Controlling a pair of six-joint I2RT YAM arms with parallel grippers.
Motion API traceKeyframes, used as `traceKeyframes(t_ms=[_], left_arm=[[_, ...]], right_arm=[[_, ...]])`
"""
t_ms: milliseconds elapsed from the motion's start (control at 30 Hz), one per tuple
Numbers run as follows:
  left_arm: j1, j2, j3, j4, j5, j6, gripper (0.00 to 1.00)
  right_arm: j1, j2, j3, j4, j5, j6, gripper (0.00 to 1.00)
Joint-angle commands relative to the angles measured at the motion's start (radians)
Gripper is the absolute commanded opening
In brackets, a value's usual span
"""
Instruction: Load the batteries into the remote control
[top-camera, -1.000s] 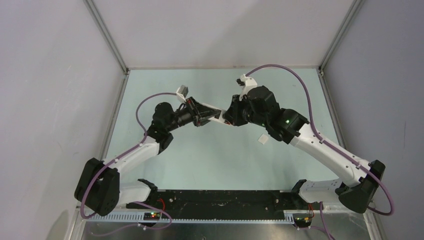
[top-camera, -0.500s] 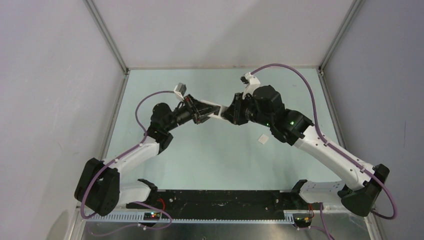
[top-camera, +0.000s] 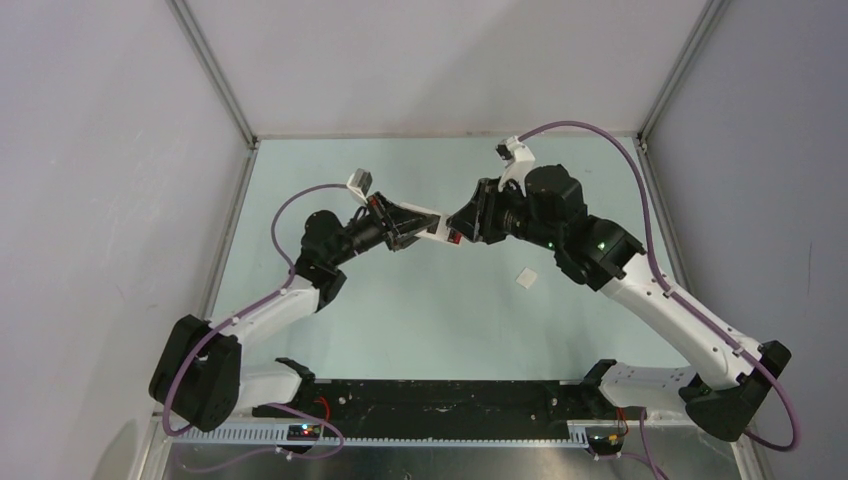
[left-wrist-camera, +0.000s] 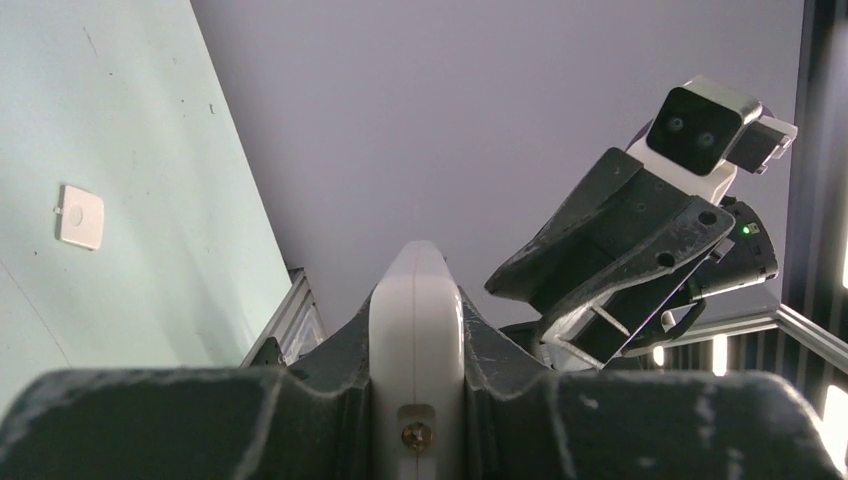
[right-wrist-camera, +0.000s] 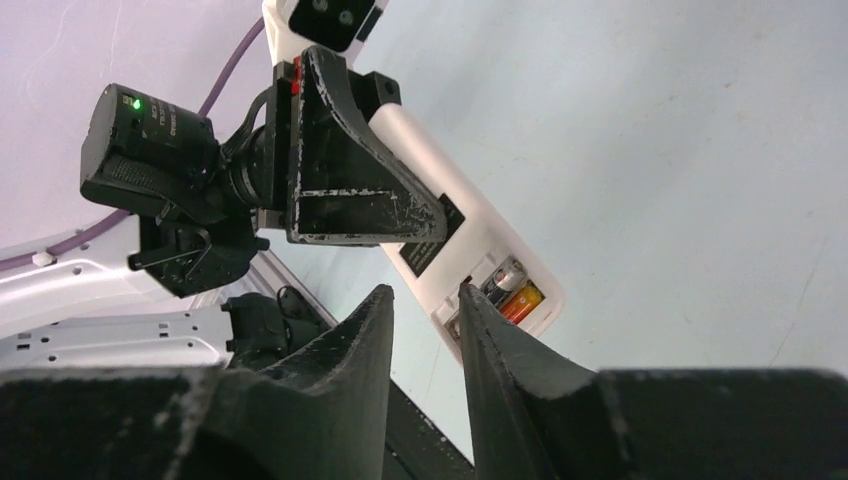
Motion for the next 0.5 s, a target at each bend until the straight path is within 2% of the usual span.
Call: traceKeyframes(t_ms=[0,233,467], left_arm=[[0.004,-0.005,-0.001,0.047,0.009,0.031,0.0],[0.004,-0.011,-0.002,0.036,0.015,0.044,0.0],[0.004,-0.007,0.001,0.032,0.022,0.048,0.0]], right_arm=[[-0.014,-0.017,0.062,-0.01,0.027,-0.06,0.33],[0.019,0.034,0.101,-0.066,0.11,-0.197,0.27],[0.048,0.079,0.121,-0.088,0.155,-0.255,0.24]])
